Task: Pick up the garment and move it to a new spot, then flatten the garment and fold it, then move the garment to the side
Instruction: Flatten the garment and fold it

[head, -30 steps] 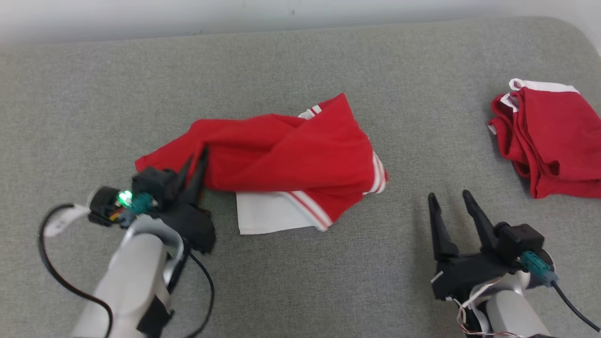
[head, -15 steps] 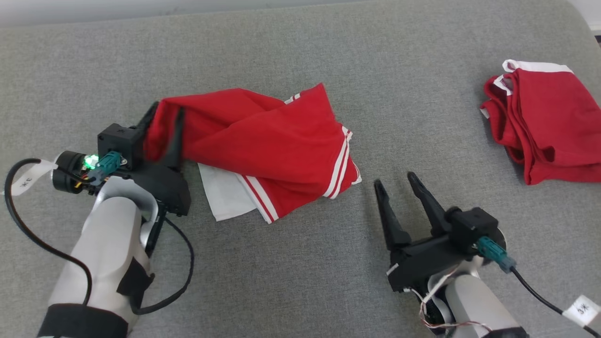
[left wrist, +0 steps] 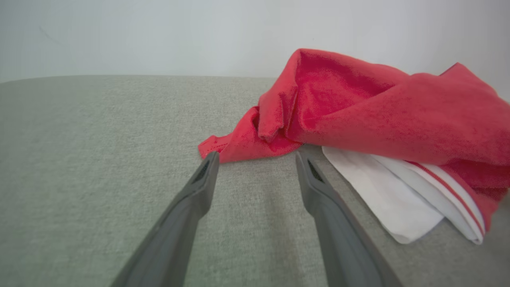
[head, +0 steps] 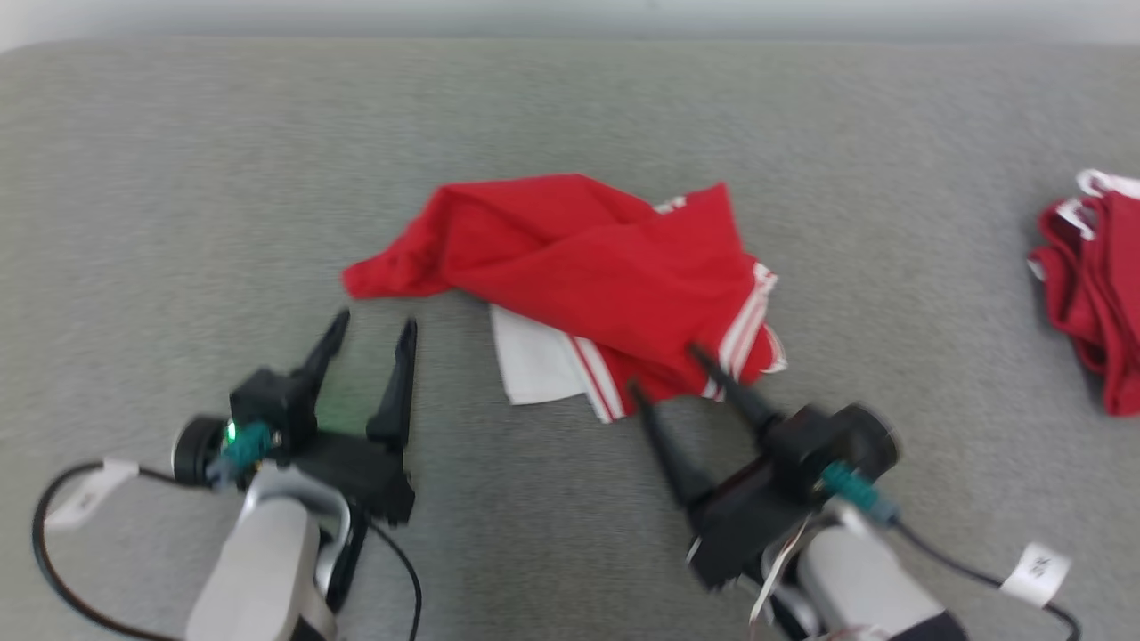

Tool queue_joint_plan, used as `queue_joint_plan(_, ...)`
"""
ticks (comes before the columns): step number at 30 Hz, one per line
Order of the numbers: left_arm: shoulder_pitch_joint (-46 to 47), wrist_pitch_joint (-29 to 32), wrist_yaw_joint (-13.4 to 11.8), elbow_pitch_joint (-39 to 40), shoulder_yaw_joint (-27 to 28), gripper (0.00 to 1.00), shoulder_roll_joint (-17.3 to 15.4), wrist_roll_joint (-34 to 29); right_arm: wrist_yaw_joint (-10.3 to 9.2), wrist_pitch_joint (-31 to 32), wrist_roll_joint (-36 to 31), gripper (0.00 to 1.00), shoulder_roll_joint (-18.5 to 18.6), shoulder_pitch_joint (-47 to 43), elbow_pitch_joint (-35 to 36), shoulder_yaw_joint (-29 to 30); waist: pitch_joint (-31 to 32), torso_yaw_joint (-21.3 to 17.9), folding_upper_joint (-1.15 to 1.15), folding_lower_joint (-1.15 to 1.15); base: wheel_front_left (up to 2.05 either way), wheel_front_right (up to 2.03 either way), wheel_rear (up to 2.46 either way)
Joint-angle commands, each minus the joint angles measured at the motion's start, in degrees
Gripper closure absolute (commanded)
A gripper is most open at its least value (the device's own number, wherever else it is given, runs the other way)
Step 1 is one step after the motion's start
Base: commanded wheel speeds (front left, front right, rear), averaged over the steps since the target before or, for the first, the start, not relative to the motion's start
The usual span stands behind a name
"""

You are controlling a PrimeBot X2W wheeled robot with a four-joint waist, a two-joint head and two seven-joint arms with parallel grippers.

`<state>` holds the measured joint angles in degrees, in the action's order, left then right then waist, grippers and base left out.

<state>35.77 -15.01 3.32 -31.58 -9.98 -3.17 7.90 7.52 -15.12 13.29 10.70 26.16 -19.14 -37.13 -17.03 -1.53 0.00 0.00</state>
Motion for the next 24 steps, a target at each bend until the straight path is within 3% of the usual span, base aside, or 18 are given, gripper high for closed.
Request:
queue_joint_plan(1,-1.5,-0.2,0.0,0.3,0.0,0.0,0.1,0.4,-0.07,0.0,0.7,0.0,0.4,-1.4,-0.1,-1.1,2.3,3.8,0.0,0.0,0.0,0.0,0.0)
queue_joint_plan(8,-6.6,-0.2,-0.2,1.4,-1.1,0.0,0.2,3.7,-0.07,0.0,3.0,0.0,1.5,-2.1,-5.0,-4.6,3.5,7.8,0.0,0.0,0.0,0.0,0.0)
queue_joint_plan(24,-9.0,-0.2,-1.2,1.4,-3.3,0.0,0.2,7.2,-0.07,0.0,-10.0,0.0,-2.3,1.4,-18.4,7.0,2.8,12.3,0.0,0.0,0.0,0.0,0.0)
